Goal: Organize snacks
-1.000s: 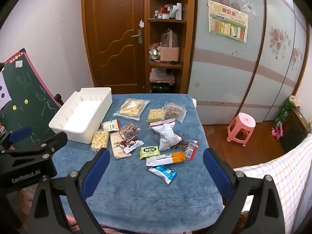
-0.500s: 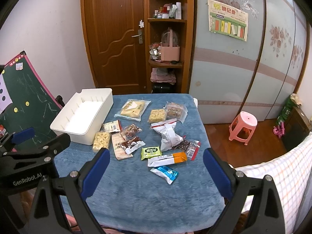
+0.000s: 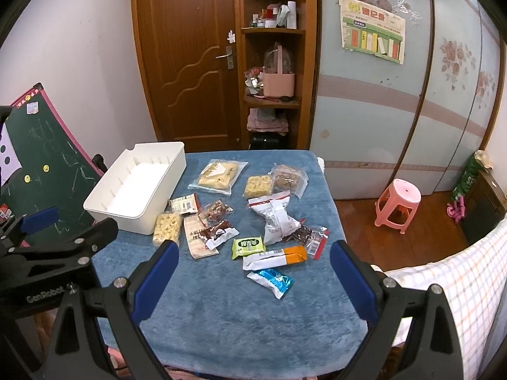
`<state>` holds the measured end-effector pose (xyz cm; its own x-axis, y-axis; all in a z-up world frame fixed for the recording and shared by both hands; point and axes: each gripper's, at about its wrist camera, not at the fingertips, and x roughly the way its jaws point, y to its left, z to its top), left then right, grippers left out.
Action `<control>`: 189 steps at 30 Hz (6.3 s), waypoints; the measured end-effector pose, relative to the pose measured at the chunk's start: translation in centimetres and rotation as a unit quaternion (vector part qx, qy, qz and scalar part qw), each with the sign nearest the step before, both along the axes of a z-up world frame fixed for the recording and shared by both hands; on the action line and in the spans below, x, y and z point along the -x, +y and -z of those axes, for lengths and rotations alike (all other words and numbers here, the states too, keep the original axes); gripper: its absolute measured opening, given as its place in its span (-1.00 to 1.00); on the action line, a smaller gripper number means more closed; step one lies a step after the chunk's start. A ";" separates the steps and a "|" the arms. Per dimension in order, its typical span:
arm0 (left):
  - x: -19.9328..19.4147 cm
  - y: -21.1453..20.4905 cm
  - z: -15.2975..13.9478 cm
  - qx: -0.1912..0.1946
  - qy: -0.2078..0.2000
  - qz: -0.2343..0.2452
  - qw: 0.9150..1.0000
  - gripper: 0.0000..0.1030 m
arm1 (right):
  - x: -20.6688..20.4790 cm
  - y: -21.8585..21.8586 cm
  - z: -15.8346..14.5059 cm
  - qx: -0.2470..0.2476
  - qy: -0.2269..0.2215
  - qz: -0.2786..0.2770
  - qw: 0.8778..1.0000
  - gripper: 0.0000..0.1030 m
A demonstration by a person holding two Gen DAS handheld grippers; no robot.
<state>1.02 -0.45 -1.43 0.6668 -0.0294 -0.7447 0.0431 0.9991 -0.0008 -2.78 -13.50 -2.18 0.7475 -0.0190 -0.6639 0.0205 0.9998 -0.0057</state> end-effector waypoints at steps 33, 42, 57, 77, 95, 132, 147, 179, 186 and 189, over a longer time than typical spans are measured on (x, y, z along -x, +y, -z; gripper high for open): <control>-2.5 0.2 -2.6 -0.020 -0.031 -0.014 0.999 0.99 | -1.6 -1.9 -3.5 0.000 -0.033 -0.006 0.999 0.89; -5.6 0.0 -0.2 -0.033 -0.018 -0.018 0.999 0.99 | -4.5 -3.7 -2.8 0.008 -0.013 -0.004 1.000 0.89; -11.0 2.7 14.0 0.037 0.160 -0.060 0.985 0.99 | -10.8 -9.5 7.8 -0.095 0.136 0.050 0.985 0.88; -14.5 -1.0 24.4 0.072 0.250 -0.061 0.964 0.86 | -11.5 -5.3 21.0 0.022 0.220 -0.140 0.965 0.75; -20.8 -4.4 26.7 0.057 0.286 -0.109 0.950 0.54 | -13.7 -4.5 24.1 0.036 0.217 -0.181 0.958 0.63; -7.6 0.5 15.3 0.061 0.199 0.071 0.976 -0.71 | -9.3 -2.8 17.3 -0.034 0.196 -0.187 0.962 -0.37; -6.7 3.3 15.0 0.060 0.164 0.123 0.977 -0.67 | -9.5 4.0 11.5 -0.002 0.143 -0.236 0.961 -0.37; -3.7 -3.0 26.0 -0.093 0.208 0.269 0.936 0.11 | -8.9 0.8 15.7 -0.033 0.190 -0.179 0.965 -0.37; -3.7 0.3 19.8 -0.042 0.158 0.216 0.963 0.10 | -9.7 2.2 14.6 -0.038 0.187 -0.191 0.963 -0.37; -5.4 3.5 15.3 -0.026 0.122 0.165 0.978 0.11 | -10.8 3.9 12.9 -0.038 0.176 -0.207 0.962 -0.37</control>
